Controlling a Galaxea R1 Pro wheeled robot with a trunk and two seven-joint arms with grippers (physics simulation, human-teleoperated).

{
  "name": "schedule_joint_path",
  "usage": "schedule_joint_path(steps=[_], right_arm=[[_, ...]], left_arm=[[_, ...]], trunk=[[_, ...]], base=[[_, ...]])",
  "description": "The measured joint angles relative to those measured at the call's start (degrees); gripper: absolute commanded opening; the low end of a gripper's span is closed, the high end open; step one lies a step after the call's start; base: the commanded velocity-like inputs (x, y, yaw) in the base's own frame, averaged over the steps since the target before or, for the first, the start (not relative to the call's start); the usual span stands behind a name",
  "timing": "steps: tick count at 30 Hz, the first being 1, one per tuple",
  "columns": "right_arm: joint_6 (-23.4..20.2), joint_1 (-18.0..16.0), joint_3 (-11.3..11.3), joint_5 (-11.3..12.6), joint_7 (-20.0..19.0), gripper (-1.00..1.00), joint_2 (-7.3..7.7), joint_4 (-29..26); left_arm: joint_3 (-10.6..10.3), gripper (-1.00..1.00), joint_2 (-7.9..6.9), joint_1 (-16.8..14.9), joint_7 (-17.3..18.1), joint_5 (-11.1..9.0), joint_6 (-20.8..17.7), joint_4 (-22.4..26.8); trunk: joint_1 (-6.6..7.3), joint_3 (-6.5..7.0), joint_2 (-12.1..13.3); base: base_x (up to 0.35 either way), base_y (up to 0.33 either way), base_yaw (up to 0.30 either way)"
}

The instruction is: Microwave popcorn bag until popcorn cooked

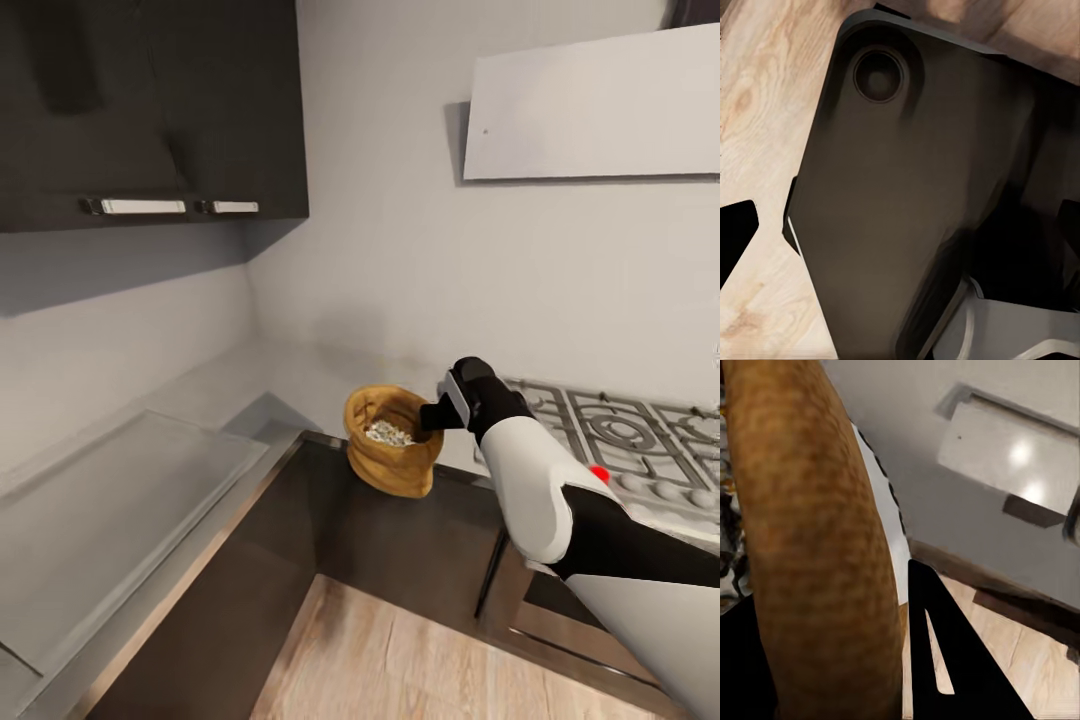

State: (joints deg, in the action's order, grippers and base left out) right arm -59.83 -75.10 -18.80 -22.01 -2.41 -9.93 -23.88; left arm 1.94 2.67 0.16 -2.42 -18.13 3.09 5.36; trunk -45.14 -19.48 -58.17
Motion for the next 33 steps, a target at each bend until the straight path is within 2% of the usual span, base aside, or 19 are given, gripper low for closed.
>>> schedule_joint_path(steps=[6, 13, 18, 33], right_arm=[[0.0, 0.0, 0.2, 0.0, -1.6, -1.00, -0.01, 0.1], [0.0, 0.0, 0.2, 0.2, -1.7, -1.00, -0.01, 0.2], [0.0, 0.0, 0.1, 0.0, -1.7, -1.00, -0.02, 3.3], [0.0, 0.0, 0.2, -0.1, -1.5, -1.00, -0.02, 4.2]], left_arm=[[0.0, 1.00, 0.01, 0.0, 0.0, 0.0, 0.0, 0.0], [0.0, 1.00, -0.01, 0.0, 0.0, 0.0, 0.0, 0.0], [0.0, 1.00, -0.06, 0.0, 0.0, 0.0, 0.0, 0.0], [0.0, 1.00, -0.14, 0.0, 0.0, -0.4, 0.0, 0.0]], trunk=[[0.00, 0.00, 0.0], [0.00, 0.00, 0.0], [0.00, 0.00, 0.0], [0.00, 0.00, 0.0]], base=[[-0.345, 0.000, 0.000], [-0.345, 0.000, 0.000], [-0.345, 0.000, 0.000], [-0.343, 0.000, 0.000]])
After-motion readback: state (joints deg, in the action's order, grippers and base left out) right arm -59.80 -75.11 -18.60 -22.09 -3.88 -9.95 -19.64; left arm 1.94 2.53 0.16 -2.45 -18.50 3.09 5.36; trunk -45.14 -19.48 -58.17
